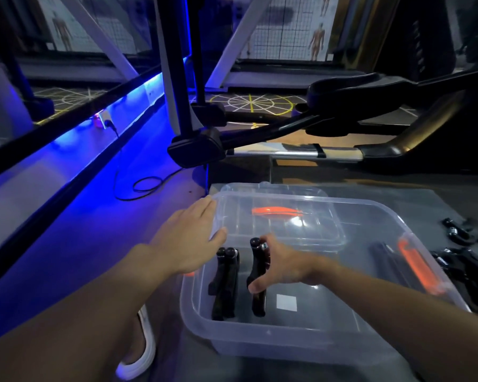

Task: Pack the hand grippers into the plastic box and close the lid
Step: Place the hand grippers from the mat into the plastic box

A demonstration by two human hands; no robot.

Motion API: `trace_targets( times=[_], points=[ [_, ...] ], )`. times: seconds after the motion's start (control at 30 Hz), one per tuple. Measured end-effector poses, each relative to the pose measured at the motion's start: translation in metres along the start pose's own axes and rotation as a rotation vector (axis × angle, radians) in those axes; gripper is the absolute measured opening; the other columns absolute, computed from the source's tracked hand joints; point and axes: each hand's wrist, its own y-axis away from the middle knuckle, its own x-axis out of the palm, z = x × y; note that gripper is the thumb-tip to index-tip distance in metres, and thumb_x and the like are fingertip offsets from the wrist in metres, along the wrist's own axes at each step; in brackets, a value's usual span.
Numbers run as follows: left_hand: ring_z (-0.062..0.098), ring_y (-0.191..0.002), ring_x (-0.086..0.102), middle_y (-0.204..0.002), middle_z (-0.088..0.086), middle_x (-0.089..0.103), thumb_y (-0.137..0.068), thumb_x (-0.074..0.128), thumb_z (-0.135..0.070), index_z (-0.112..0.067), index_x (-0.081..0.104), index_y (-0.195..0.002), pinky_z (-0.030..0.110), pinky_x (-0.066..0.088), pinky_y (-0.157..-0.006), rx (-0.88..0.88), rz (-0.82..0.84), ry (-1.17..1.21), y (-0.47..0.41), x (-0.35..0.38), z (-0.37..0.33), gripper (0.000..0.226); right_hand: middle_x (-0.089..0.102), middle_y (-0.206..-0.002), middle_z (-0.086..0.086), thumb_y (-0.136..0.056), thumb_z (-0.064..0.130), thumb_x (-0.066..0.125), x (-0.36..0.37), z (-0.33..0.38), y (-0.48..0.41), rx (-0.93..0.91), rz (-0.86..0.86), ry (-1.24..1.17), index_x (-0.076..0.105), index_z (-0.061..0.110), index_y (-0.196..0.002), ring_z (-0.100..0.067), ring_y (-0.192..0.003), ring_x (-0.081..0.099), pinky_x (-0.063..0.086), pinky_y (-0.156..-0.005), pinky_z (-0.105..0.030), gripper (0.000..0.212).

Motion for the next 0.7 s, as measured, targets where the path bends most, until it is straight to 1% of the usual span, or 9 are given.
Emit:
trace_targets(
  times=[0.1, 0.13, 0.27, 0.33, 0.47, 0.5, 0.57, 0.63, 0.7],
  points=[
    [0.017, -0.148, 0.016, -0.163, 0.004, 0.011, -0.096, 0.027, -0.053, -0.008, 0.012, -0.154, 0.030, 0.019, -0.115, -0.001, 0.016, -0.020, -0.001, 0.005, 0.006, 0.074, 0.060, -0.109, 0.004, -0.063, 0.012, 0.089, 0.010, -0.005, -0.016, 0.008, 0.055, -0.009, 0.027, 0.020, -0.132, -0.005, -0.098, 0.059, 0.051, -0.081, -0.022, 0.093],
    [0.017, -0.148, 0.018, -0.163, 0.002, 0.010, -0.098, 0.030, -0.051, -0.009, 0.012, -0.154, 0.030, 0.019, -0.115, -0.005, 0.017, -0.011, 0.000, 0.006, 0.007, 0.073, 0.060, -0.110, 0.004, -0.063, 0.011, 0.089, 0.013, -0.006, -0.021, 0.013, 0.063, 0.002, 0.027, 0.020, -0.131, -0.006, -0.098, 0.059, 0.051, -0.081, -0.022, 0.093],
    [0.017, -0.145, 0.020, -0.164, -0.003, 0.000, -0.100, 0.034, -0.046, -0.013, 0.006, -0.155, 0.026, 0.018, -0.111, -0.024, 0.016, 0.023, 0.002, 0.005, 0.002, 0.070, 0.058, -0.123, -0.001, -0.052, 0.021, 0.093, 0.021, -0.009, -0.038, 0.005, 0.063, 0.049, 0.026, 0.020, -0.131, -0.018, -0.119, 0.055, 0.046, -0.104, -0.040, 0.103],
    [0.017, -0.146, 0.019, -0.164, -0.004, -0.003, -0.100, 0.033, -0.047, -0.014, 0.004, -0.155, 0.027, 0.018, -0.111, -0.023, 0.023, 0.026, 0.001, 0.005, 0.002, 0.071, 0.058, -0.125, 0.000, -0.051, 0.023, 0.093, 0.024, -0.010, -0.044, 0.004, 0.084, 0.046, 0.027, 0.023, -0.132, -0.018, -0.120, 0.054, 0.044, -0.106, -0.042, 0.104],
    [0.017, -0.146, 0.019, -0.164, -0.004, -0.003, -0.100, 0.033, -0.045, -0.013, 0.005, -0.155, 0.029, 0.020, -0.113, -0.019, 0.022, 0.044, 0.002, 0.006, 0.002, 0.069, 0.058, -0.126, -0.002, -0.060, 0.012, 0.089, 0.026, -0.007, -0.045, 0.001, 0.110, 0.028, 0.024, 0.022, -0.141, -0.019, -0.119, 0.055, 0.045, -0.105, -0.041, 0.104],
    [0.017, -0.146, 0.019, -0.164, -0.004, -0.003, -0.101, 0.033, -0.045, -0.013, 0.004, -0.155, 0.030, 0.020, -0.113, -0.019, 0.024, 0.045, 0.003, 0.006, 0.001, 0.069, 0.058, -0.125, -0.002, -0.061, 0.012, 0.089, 0.026, -0.006, -0.045, 0.001, 0.106, 0.026, 0.023, 0.021, -0.142, -0.019, -0.118, 0.056, 0.047, -0.103, -0.040, 0.105],
    [0.017, -0.146, 0.020, -0.164, -0.004, -0.003, -0.101, 0.032, -0.045, -0.013, 0.004, -0.155, 0.029, 0.021, -0.112, -0.021, 0.029, 0.048, 0.003, 0.005, 0.000, 0.069, 0.056, -0.120, 0.001, -0.067, 0.009, 0.086, 0.025, -0.004, -0.041, 0.009, 0.121, 0.020, 0.020, 0.020, -0.144, -0.017, -0.114, 0.054, 0.048, -0.094, -0.030, 0.102],
    [0.018, -0.145, 0.022, -0.164, -0.005, -0.003, -0.101, 0.033, -0.045, -0.013, 0.004, -0.155, 0.029, 0.022, -0.112, -0.021, 0.025, 0.056, 0.004, 0.004, -0.001, 0.069, 0.050, -0.115, 0.005, -0.073, 0.008, 0.083, 0.023, -0.002, -0.037, 0.020, 0.135, 0.017, 0.017, 0.022, -0.147, -0.013, -0.110, 0.048, 0.043, -0.081, -0.019, 0.101],
    [0.018, -0.144, 0.023, -0.164, -0.005, -0.003, -0.101, 0.033, -0.044, -0.014, 0.004, -0.155, 0.030, 0.023, -0.111, -0.022, 0.021, 0.062, 0.005, 0.004, -0.001, 0.069, 0.049, -0.113, 0.007, -0.074, 0.007, 0.082, 0.022, -0.002, -0.034, 0.019, 0.132, 0.016, 0.017, 0.022, -0.149, -0.012, -0.109, 0.047, 0.040, -0.076, -0.016, 0.101]
  ],
)
